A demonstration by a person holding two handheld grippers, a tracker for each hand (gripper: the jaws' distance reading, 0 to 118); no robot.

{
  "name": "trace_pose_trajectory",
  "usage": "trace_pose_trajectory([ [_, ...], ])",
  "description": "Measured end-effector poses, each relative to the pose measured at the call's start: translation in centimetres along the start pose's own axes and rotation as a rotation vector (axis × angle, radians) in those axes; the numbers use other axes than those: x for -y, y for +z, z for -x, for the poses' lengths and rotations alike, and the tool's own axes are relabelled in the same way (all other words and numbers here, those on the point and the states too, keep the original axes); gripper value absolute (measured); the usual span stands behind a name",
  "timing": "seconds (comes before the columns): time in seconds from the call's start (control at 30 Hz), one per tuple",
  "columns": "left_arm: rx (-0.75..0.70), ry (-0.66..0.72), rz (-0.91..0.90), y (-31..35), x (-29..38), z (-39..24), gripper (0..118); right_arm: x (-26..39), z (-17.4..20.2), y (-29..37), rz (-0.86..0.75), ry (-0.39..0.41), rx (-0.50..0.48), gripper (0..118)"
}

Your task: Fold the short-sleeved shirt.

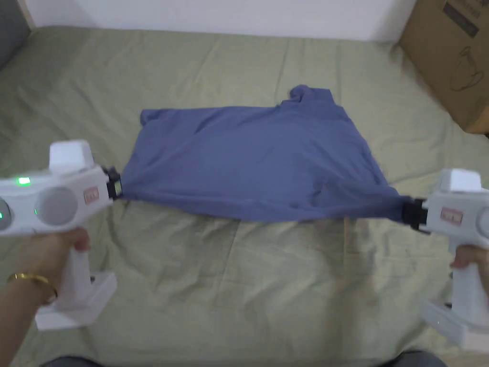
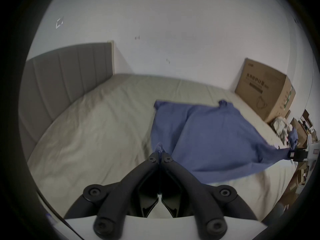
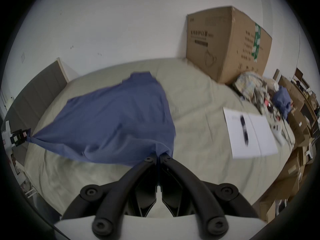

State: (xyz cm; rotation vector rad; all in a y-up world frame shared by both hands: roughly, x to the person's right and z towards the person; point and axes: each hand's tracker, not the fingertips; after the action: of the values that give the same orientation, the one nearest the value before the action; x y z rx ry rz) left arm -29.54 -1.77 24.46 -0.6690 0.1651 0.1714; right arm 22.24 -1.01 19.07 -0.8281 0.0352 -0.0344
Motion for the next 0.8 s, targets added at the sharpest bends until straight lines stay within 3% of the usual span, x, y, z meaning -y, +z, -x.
trace_pose_trajectory([
  [0.2, -0.051, 0.051, 0.067, 3.5, 7.5, 1.7, 0, 8.1, -2.1, 1.7, 0.072, -0.022, 0.028, 0],
  [0.4, -0.059, 0.095, 0.131, 5.8, 11.7, 2.7, 0, 13.0, -3.5, 4.6, 0.076, -0.072, -0.010, 0],
  [0.43, -0.067, 0.098, 0.143, 6.1, 12.0, 2.5, 7, 13.4, -3.5, 5.0, 0.073, -0.076, -0.017, 0],
  [0.5, -0.083, 0.128, 0.113, 6.8, 11.6, 2.9, 46, 14.5, -3.5, 5.7, 0.065, -0.091, -0.048, 2],
  [0.53, -0.093, 0.157, 0.090, 7.1, 11.2, 3.3, 66, 14.7, -3.6, 6.1, 0.043, -0.093, -0.074, 10],
  [0.57, -0.093, 0.190, 0.066, 7.6, 10.7, 3.6, 84, 14.9, -3.6, 6.6, 0.017, -0.096, -0.084, 39],
  [0.6, -0.091, 0.202, 0.047, 8.1, 10.4, 4.0, 91, 14.9, -3.7, 7.0, 0.015, -0.092, -0.074, 60],
  [0.63, -0.091, 0.210, 0.023, 8.7, 9.9, 4.4, 94, 14.7, -3.7, 7.5, 0.006, -0.079, -0.079, 70],
  [0.67, -0.104, 0.208, -0.014, 9.4, 9.4, 4.5, 94, 14.4, -3.8, 8.1, 0.001, -0.055, -0.073, 70],
  [0.7, -0.110, 0.202, -0.050, 10.1, 9.0, 4.6, 104, 13.9, -3.8, 8.8, -0.013, -0.012, -0.058, 95],
  [0.73, -0.096, 0.196, -0.095, 11.0, 8.4, 4.8, 111, 13.4, -3.7, 9.8, -0.050, 0.019, -0.047, 107],
  [0.8, -0.051, 0.174, -0.175, 12.7, 7.3, 4.5, 118, 12.0, -3.4, 11.8, -0.139, 0.076, -0.030, 112],
])
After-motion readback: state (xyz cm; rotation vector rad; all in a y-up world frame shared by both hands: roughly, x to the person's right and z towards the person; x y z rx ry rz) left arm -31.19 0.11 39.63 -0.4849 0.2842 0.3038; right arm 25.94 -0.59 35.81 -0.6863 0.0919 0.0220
